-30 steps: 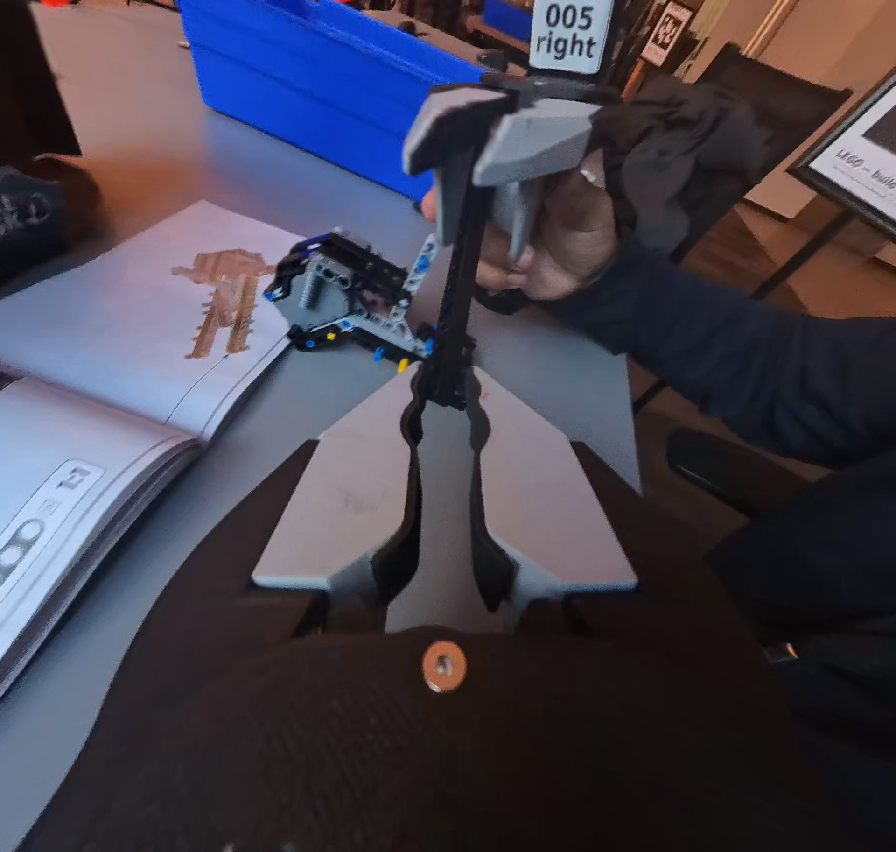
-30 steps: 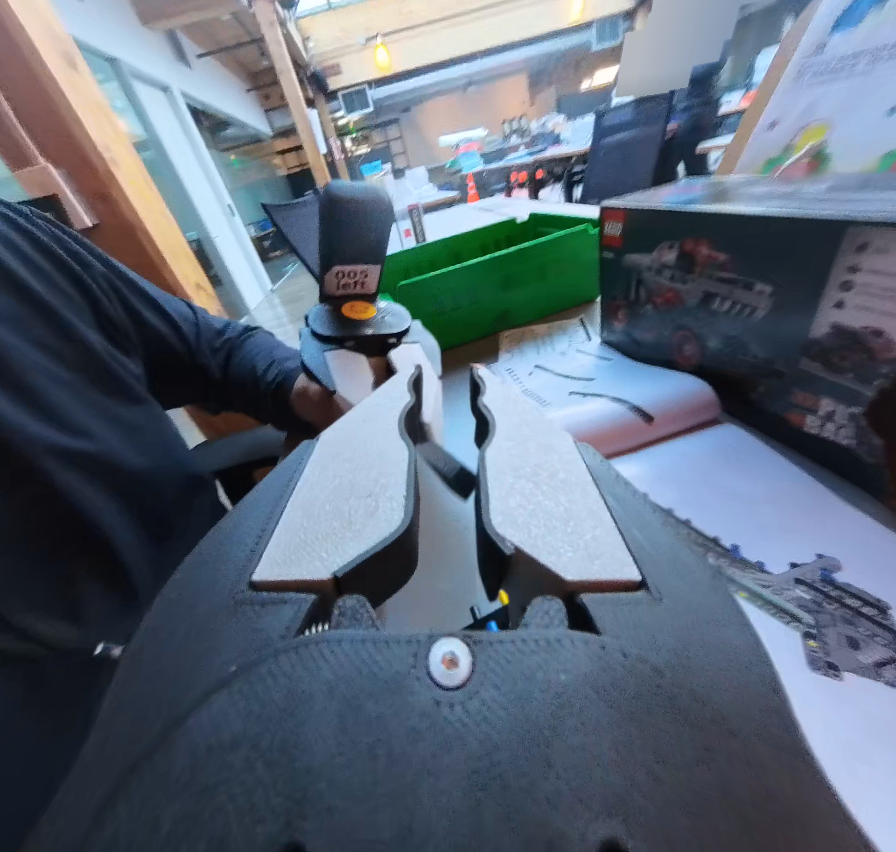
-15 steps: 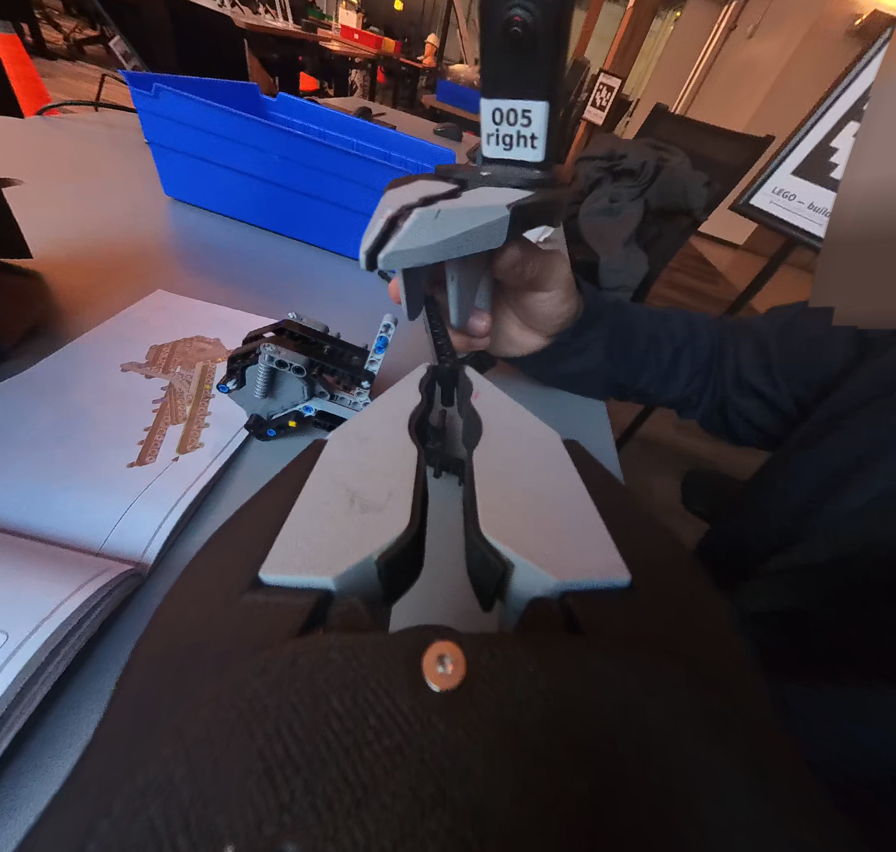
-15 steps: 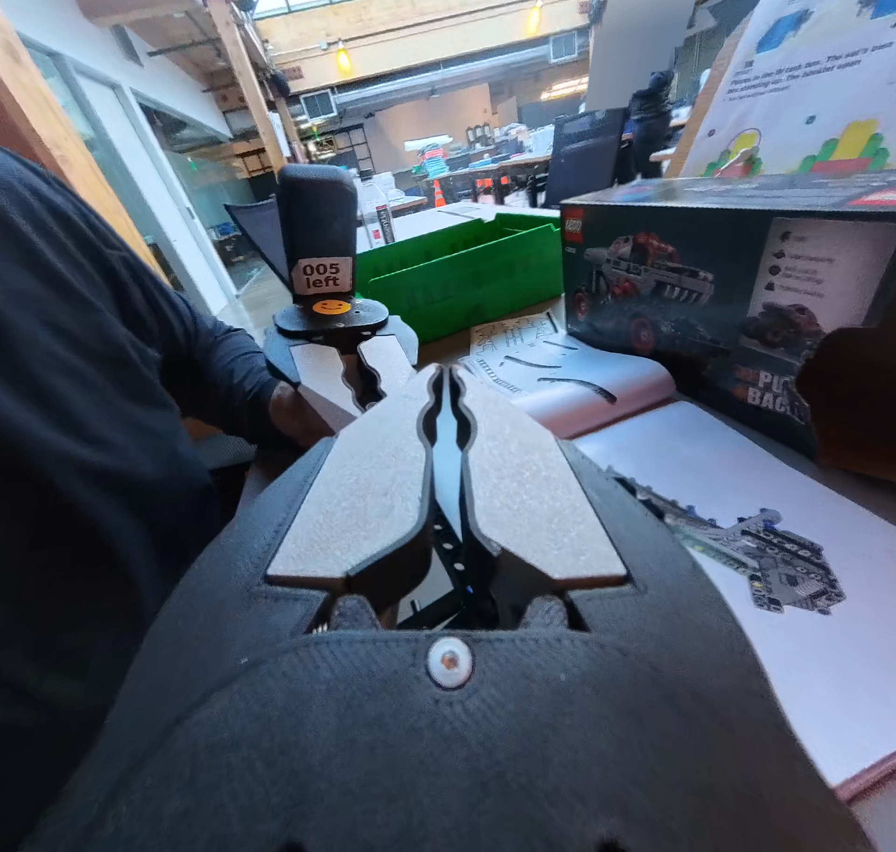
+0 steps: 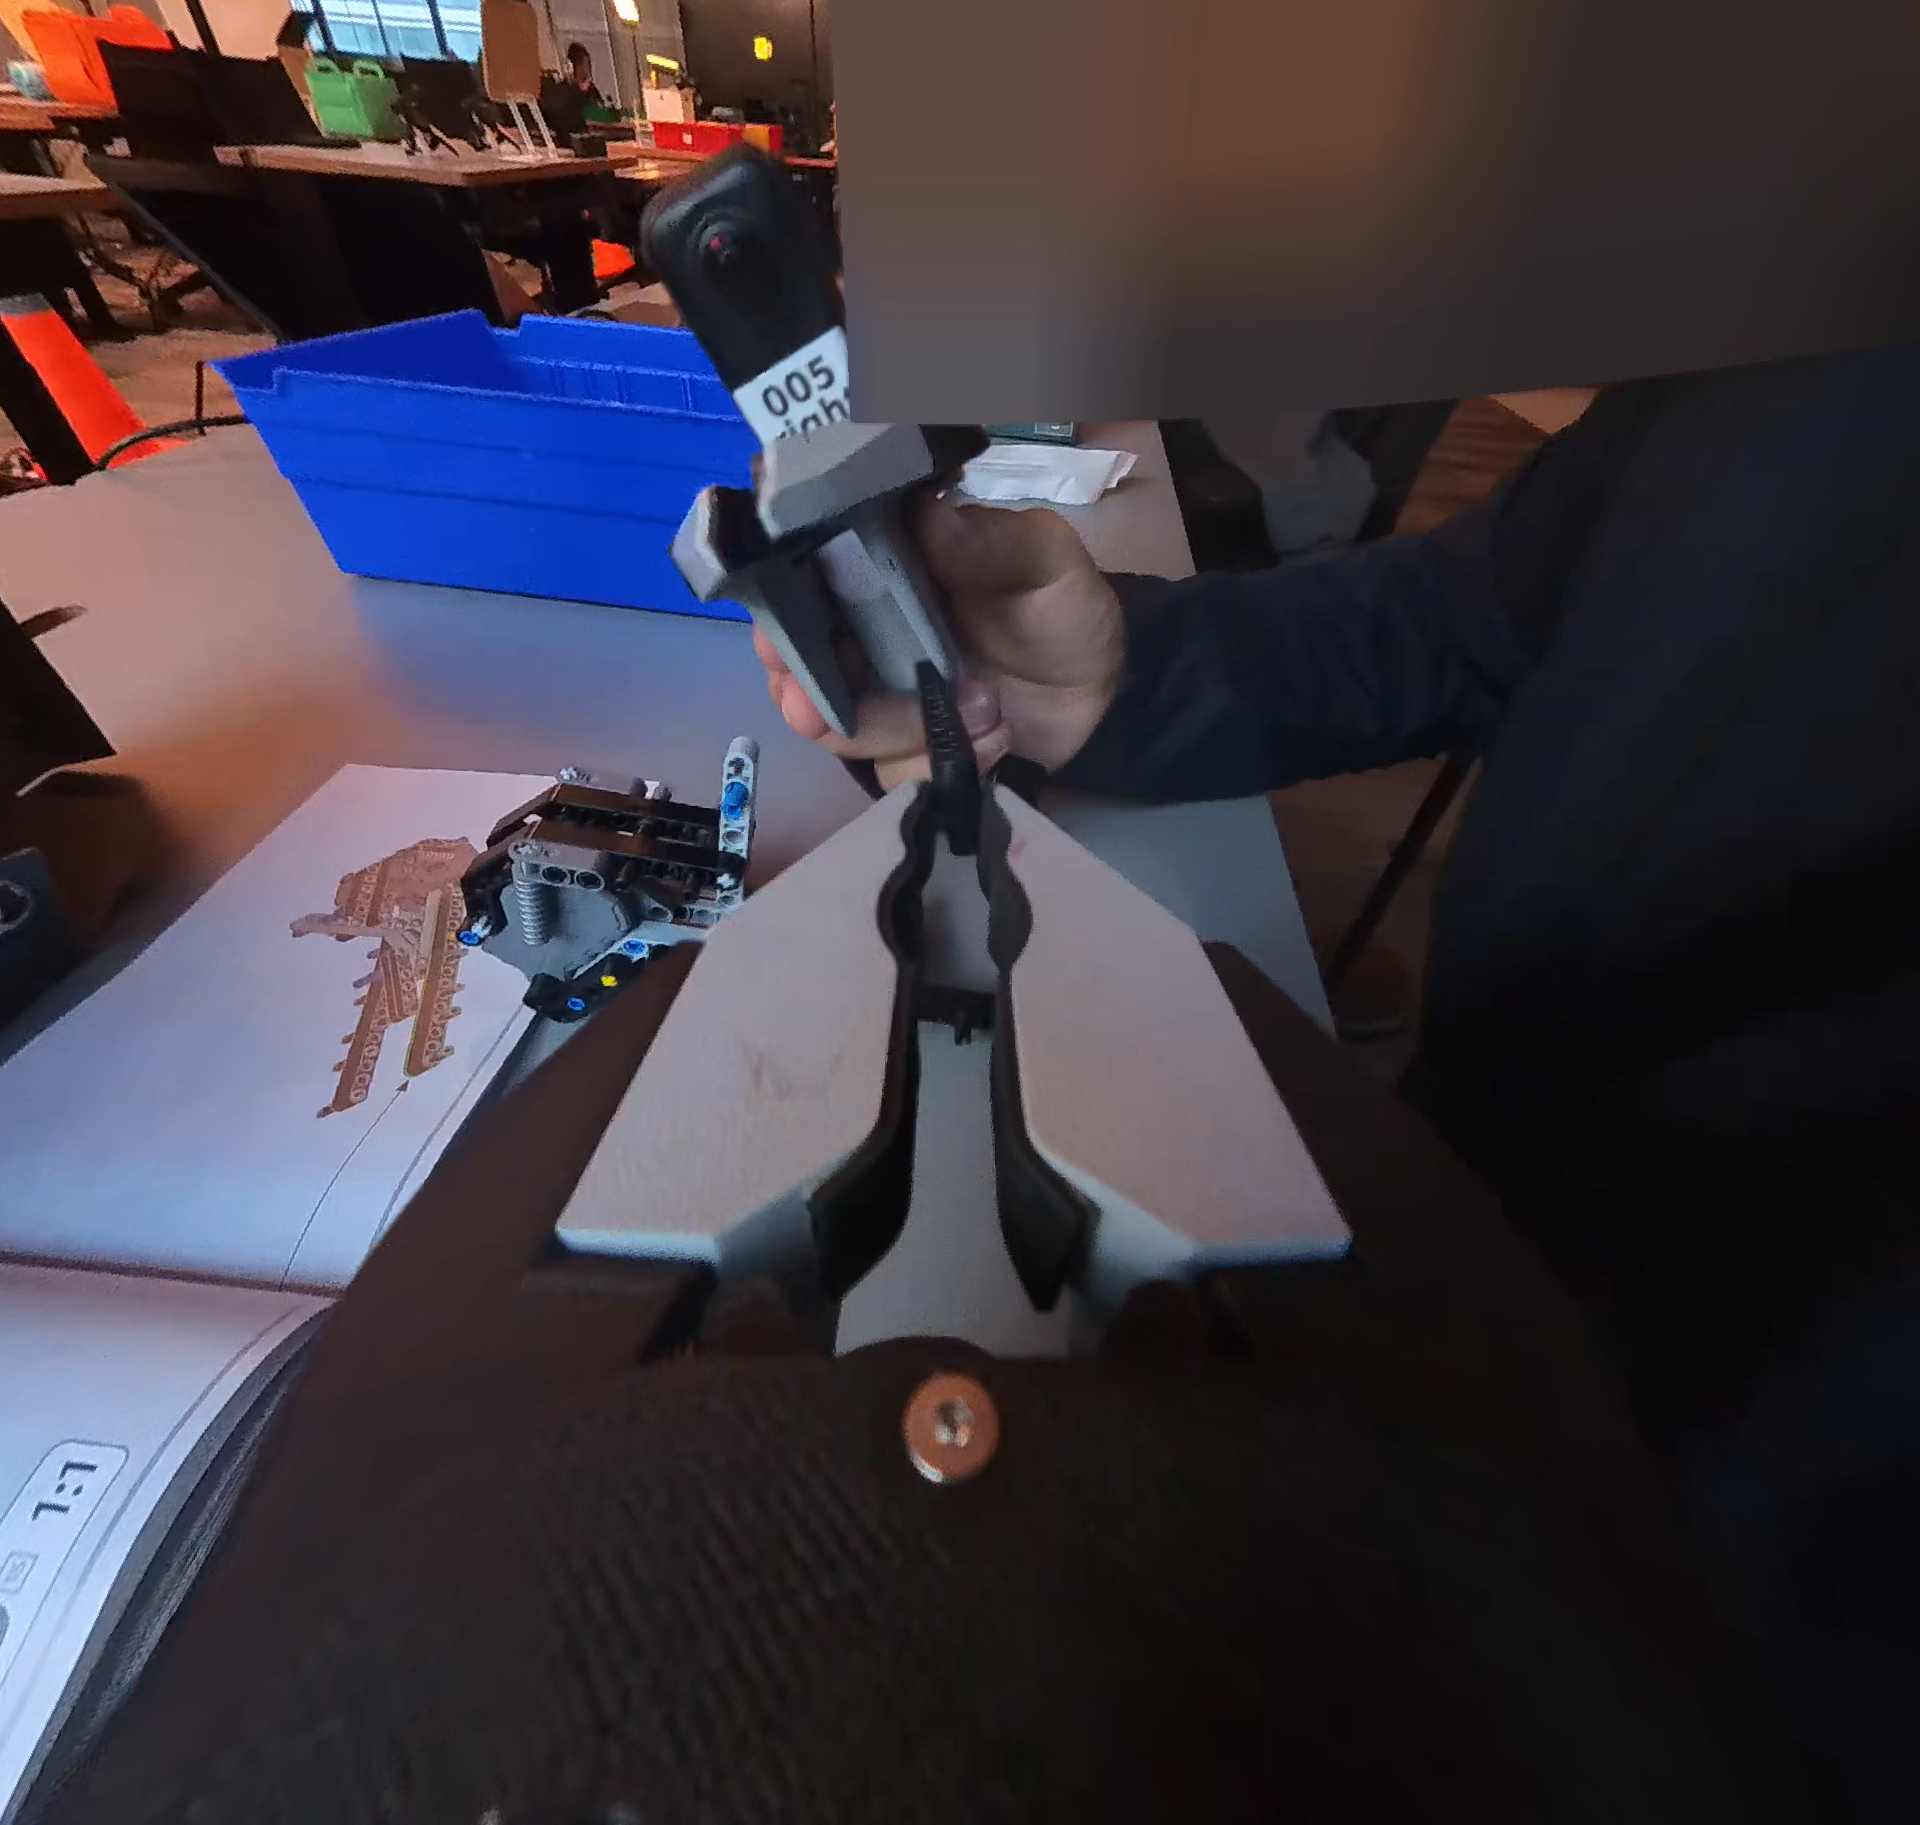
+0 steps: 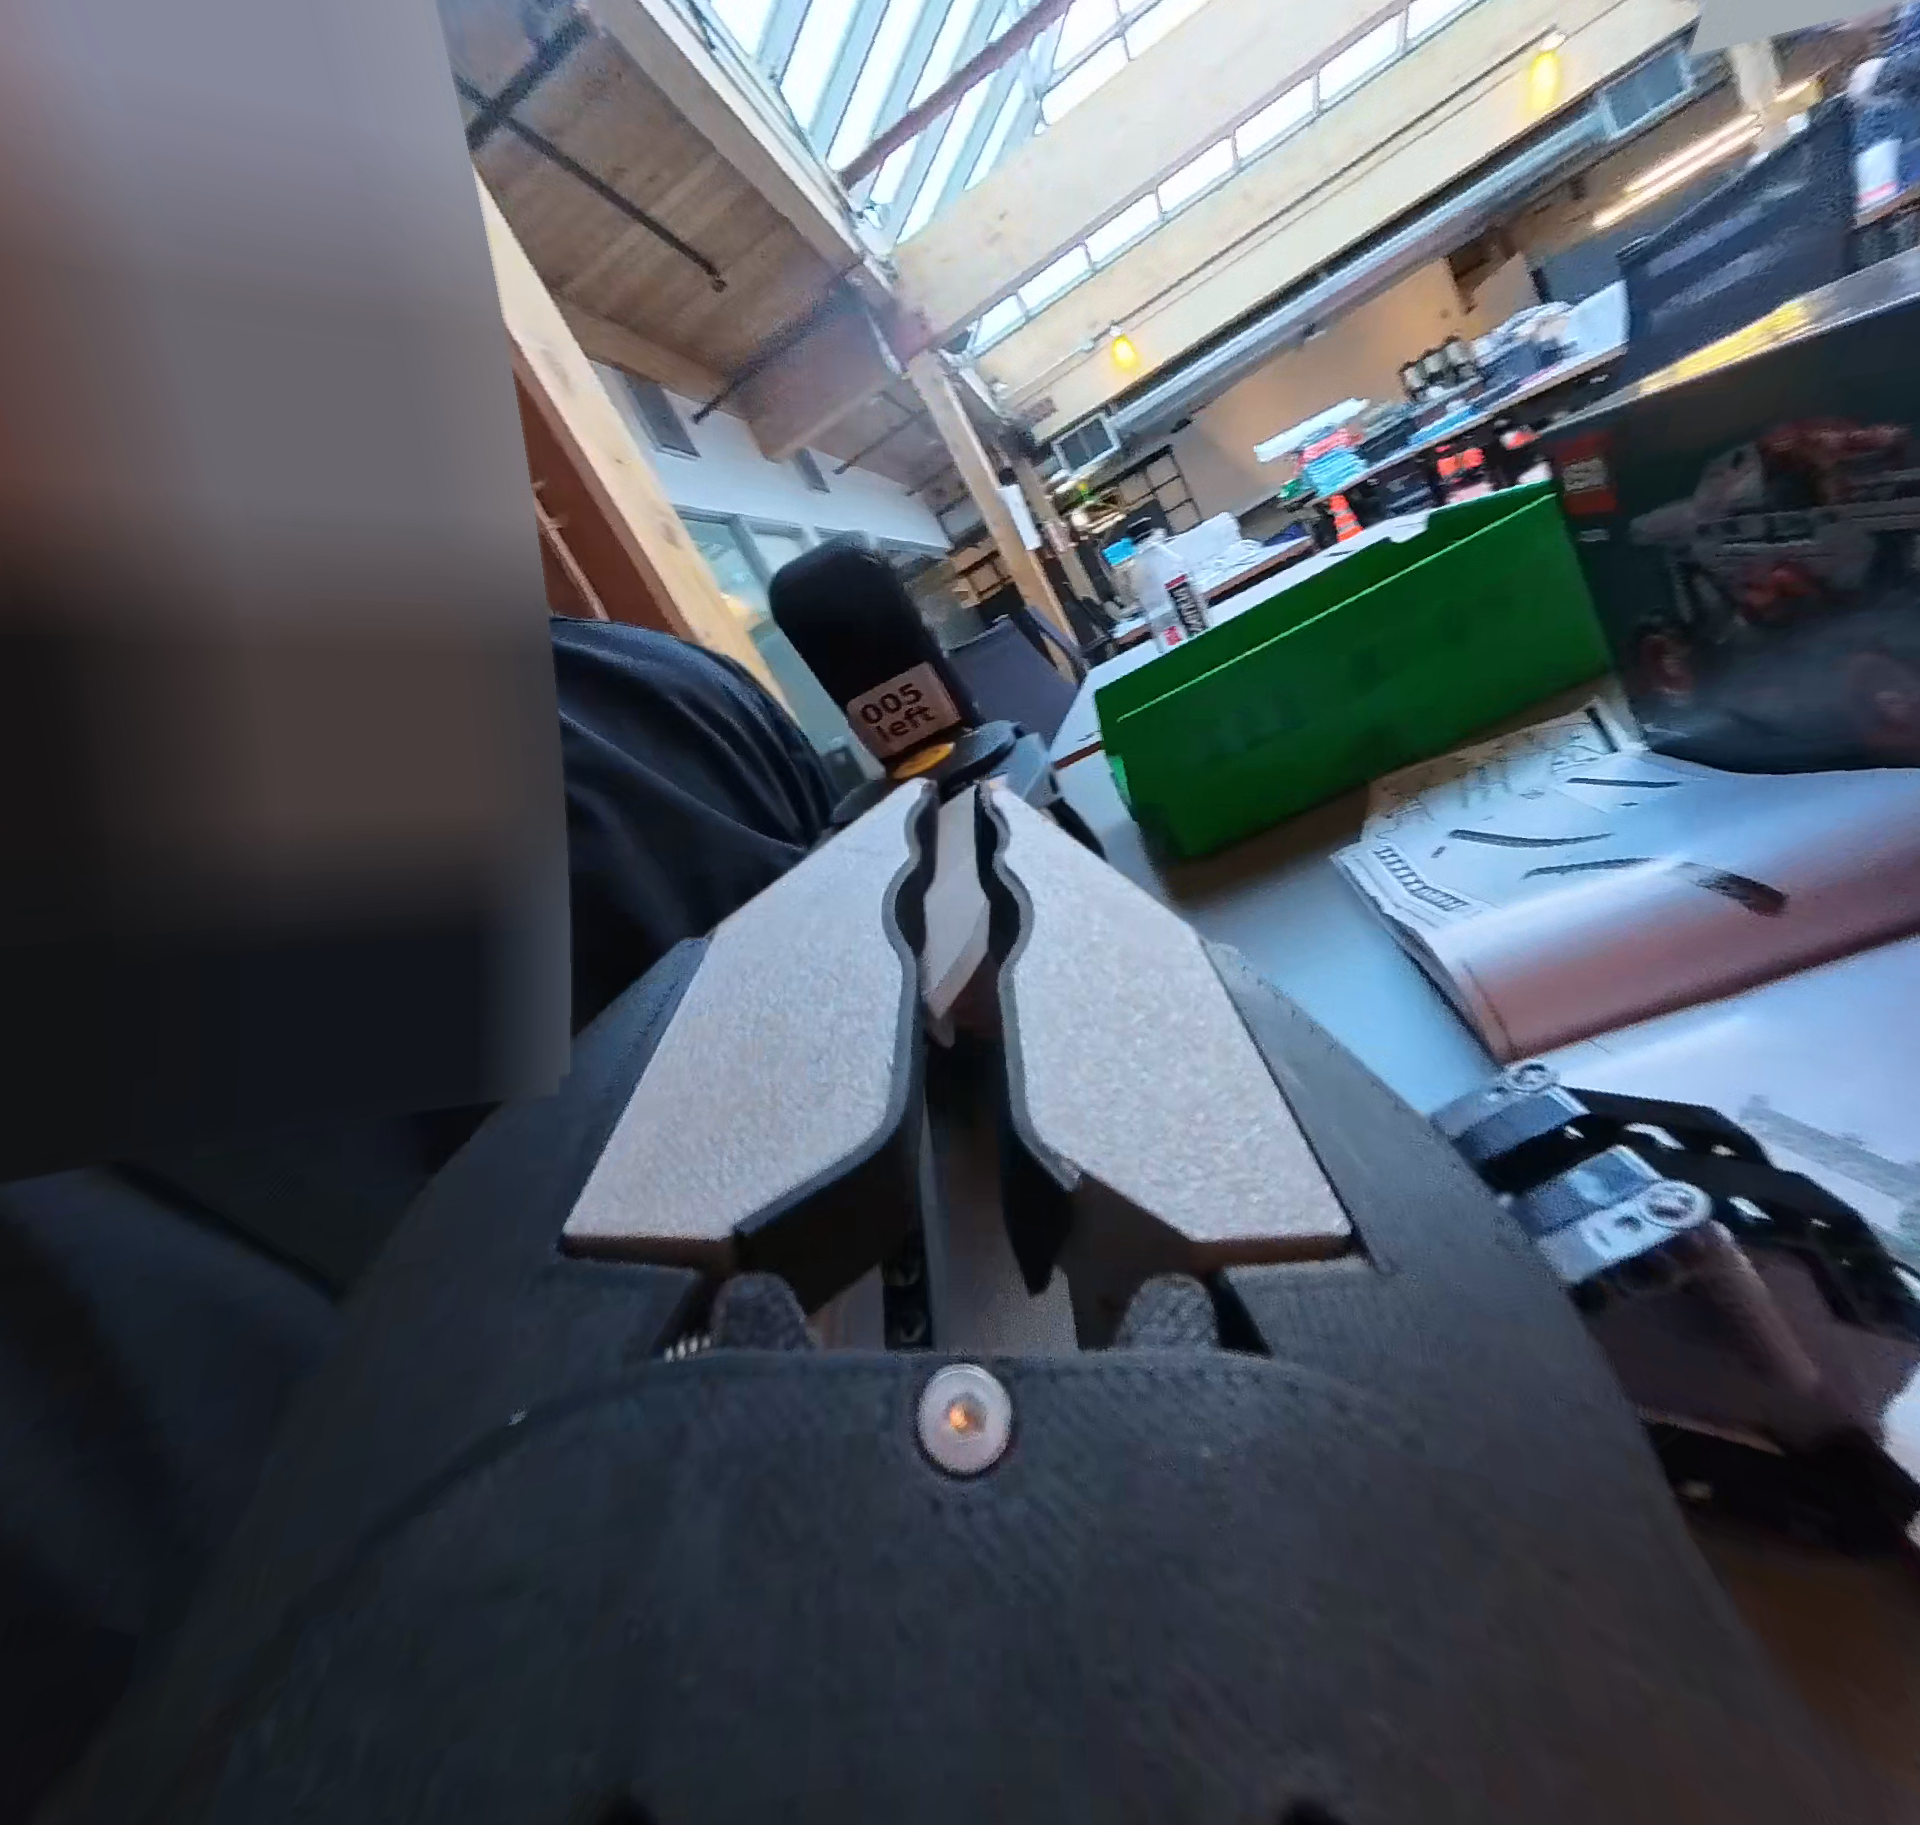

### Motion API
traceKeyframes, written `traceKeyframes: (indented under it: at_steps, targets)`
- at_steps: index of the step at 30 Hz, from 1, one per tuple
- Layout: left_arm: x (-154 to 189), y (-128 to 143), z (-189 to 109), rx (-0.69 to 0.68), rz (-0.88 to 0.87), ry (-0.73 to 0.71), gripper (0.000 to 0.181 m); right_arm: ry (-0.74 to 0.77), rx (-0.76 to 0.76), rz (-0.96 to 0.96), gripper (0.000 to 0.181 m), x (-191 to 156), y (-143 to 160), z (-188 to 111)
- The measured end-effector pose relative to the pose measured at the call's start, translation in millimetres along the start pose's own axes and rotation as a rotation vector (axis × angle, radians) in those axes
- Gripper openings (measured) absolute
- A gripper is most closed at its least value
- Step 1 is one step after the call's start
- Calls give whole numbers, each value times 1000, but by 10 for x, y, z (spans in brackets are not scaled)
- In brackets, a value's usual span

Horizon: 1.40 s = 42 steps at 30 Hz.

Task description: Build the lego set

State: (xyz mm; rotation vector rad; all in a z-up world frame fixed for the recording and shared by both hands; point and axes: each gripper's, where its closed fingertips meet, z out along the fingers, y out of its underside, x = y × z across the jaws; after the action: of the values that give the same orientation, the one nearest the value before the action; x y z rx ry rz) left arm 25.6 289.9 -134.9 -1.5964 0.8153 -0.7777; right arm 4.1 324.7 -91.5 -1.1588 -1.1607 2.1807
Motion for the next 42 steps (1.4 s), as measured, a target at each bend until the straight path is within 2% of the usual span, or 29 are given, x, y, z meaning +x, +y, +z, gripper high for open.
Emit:
traceKeyframes:
  at_steps: [1, 8, 11, 15, 18, 20, 25, 28, 33, 36, 39, 41, 42]
  targets:
    - [13, -14, 0, 6, -1, 4, 5, -31, -5, 14, 3, -40, 17, 15]
    - [5, 58, 53, 2, -57, 12, 5, -113, 19, 29, 0, -219, -42, -23]
    - [-31, 84, 62, 1, -76, -10, 5, -82, 46, 10, 1, -205, -105, -103]
    - [-34, 14, 22, 39, -94, -4, 5, -22, 104, -64, 14, -214, -195, -224]
    - [-52, -82, -44, 90, -79, -27, 5, 51, 94, -81, 21, -182, -139, -285]
    - [-41, -150, -76, 126, -76, -21, 5, 166, 99, -124, 36, -120, -141, -369]
    - [-69, -124, -72, 119, -82, -40, 5, 476, 154, -222, 48, -55, -156, -834]
    - [-68, -129, -80, 127, -76, -46, 5, 514, 153, -179, 47, -147, 44, -902]
    - [-60, -127, -73, 131, -78, -49, 5, 542, 153, -60, 49, -223, 305, -770]
    - [-20, -137, -72, 132, -70, -41, 5, 523, 188, -79, 45, -337, 266, -677]
    - [33, -154, -64, 137, -67, -25, 5, 541, 203, -52, 41, -235, 288, -625]
    - [72, -139, -43, 131, -82, -4, 5, 482, 224, -67, 16, -262, 276, -575]
    - [85, -116, -28, 120, -94, 5, 5, 442, 266, -86, 11, -318, 218, -565]
